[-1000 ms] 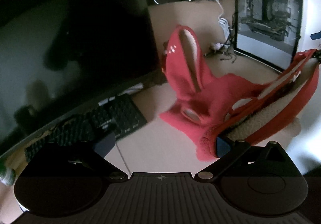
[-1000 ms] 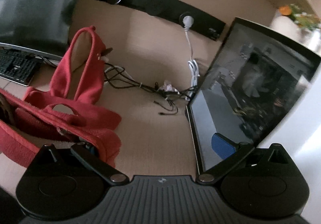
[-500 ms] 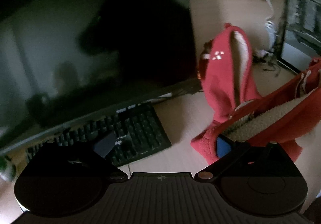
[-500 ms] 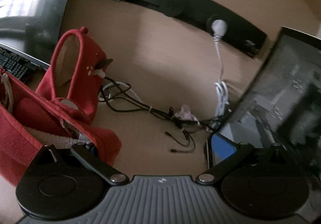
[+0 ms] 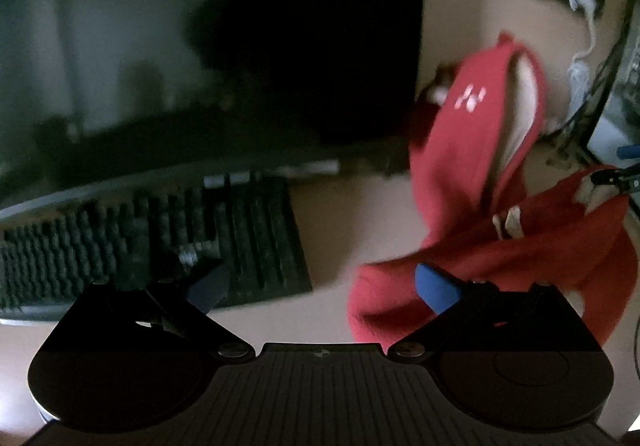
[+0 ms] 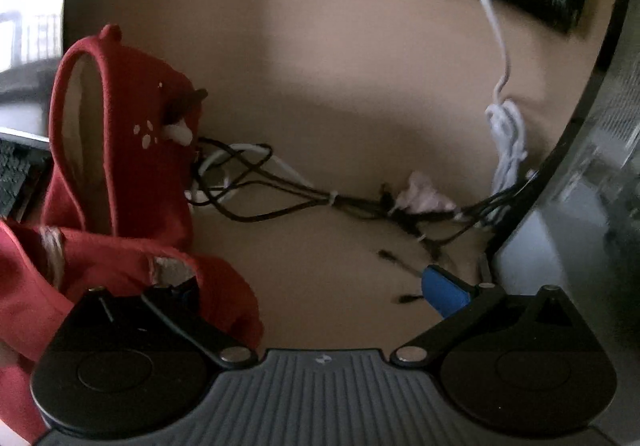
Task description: Fold clothes
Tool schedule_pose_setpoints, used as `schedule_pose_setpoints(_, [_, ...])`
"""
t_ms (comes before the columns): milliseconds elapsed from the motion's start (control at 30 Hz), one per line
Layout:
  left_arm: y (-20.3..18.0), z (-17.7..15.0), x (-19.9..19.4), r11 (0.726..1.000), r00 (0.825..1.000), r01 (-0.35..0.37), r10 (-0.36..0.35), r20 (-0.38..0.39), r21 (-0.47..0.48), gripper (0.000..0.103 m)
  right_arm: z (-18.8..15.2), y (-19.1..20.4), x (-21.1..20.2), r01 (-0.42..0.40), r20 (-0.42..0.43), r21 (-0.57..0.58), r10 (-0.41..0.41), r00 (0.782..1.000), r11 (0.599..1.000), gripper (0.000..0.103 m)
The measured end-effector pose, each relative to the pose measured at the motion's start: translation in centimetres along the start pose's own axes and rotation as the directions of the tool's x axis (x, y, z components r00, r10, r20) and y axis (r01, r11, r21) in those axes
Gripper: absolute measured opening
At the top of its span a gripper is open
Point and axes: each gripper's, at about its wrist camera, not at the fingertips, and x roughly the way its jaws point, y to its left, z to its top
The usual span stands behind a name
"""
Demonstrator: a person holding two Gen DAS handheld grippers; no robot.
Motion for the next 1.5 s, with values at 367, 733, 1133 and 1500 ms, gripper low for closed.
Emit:
schedule_pose_setpoints(367, [-1.2, -0.2, -1.6, 0.999, 1.0, 0.001, -0.002, 0.019, 0.042, 0.102, -3.3, -6.3, 0.3, -0.189, -0.067, 0.519, 0.26, 0.963, 0.834, 0.103])
schedule_pose_setpoints(733, [-1.4, -1.9, -1.8, 0.997, 0.998, 0.057, -0.057, 0.004, 0.051, 0.102, -6.9, -7.3, -2.9, -0.357, 0.139, 0.677, 0.365, 0.921, 0.643, 0.103])
schedule_pose_setpoints(1133, [-3.1, -3.1, 2.6, 0.975, 0.977, 0.207, -0.21, -0.027, -0.08, 0.102, -7.8, -1.2, -5.5, -0.269, 0.097, 0.243, 0.253, 0.963, 0.932, 0.103])
schedule_pose_setpoints(1500, [-4.7, -4.5, 7.0, 0.964, 0.966, 0.211, -0.232, -0.117, -0.164, 0.102, -10.4, 5.2, 1.4, -0.201, -0.055, 0.186, 0.214, 0.975, 0.962, 0.103])
